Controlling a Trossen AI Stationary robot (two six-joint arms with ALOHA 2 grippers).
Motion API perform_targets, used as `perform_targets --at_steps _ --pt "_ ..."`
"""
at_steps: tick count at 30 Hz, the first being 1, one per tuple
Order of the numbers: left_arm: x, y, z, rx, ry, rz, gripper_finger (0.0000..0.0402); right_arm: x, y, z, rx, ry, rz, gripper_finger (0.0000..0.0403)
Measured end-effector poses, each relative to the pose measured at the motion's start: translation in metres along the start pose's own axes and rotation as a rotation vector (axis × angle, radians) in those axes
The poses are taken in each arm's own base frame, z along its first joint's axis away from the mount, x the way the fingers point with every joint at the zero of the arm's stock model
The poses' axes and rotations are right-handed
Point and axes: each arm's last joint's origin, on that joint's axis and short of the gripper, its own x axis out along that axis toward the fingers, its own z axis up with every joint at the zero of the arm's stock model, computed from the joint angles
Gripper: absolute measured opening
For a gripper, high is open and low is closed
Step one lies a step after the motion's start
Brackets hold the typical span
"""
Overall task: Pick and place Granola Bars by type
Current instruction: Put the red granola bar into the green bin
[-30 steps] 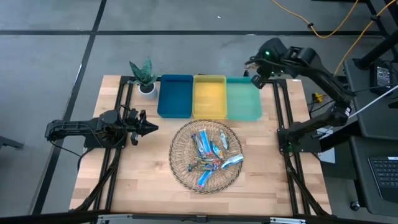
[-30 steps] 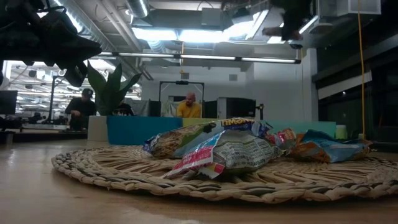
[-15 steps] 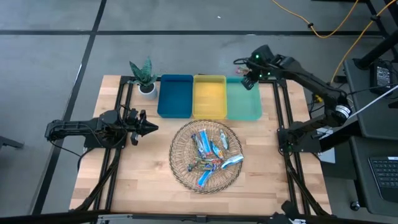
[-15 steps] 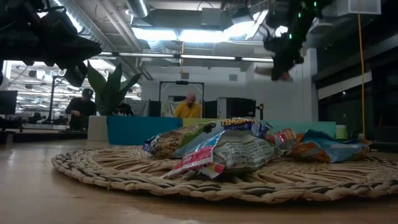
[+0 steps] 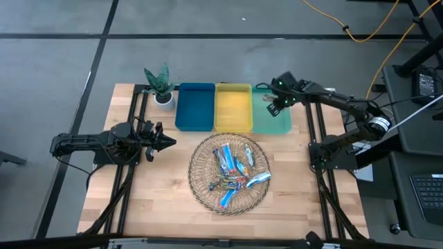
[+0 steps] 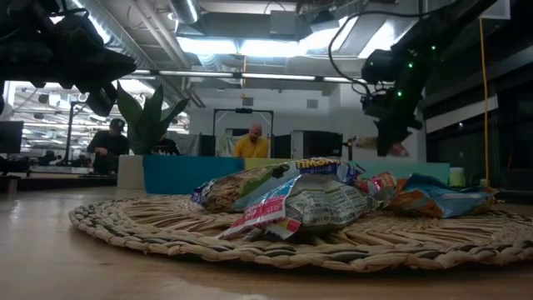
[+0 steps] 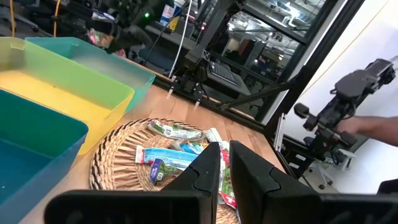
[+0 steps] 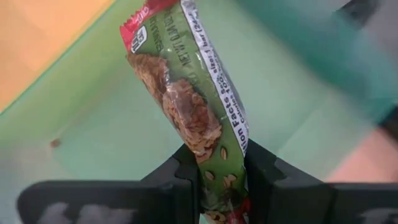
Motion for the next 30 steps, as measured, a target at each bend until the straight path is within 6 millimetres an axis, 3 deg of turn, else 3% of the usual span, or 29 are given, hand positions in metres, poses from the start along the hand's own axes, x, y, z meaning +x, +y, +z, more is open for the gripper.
perform_targets --at_steps 19,24,30 --pt "0.0 0.0 0.0 0.0 0.0 0.0 0.0031 0.05 0.004 -0.009 0.006 0.094 0.121 0.0078" --pt "0.0 0.0 0.0 0.0 0.0 0.0 0.0031 0.055 0.004 -0.01 0.004 0.106 0.121 0.0079" --pt "0.0 0.0 0.0 0.0 0.0 0.0 0.0031 0.056 0.004 -0.008 0.002 0.084 0.123 0.012"
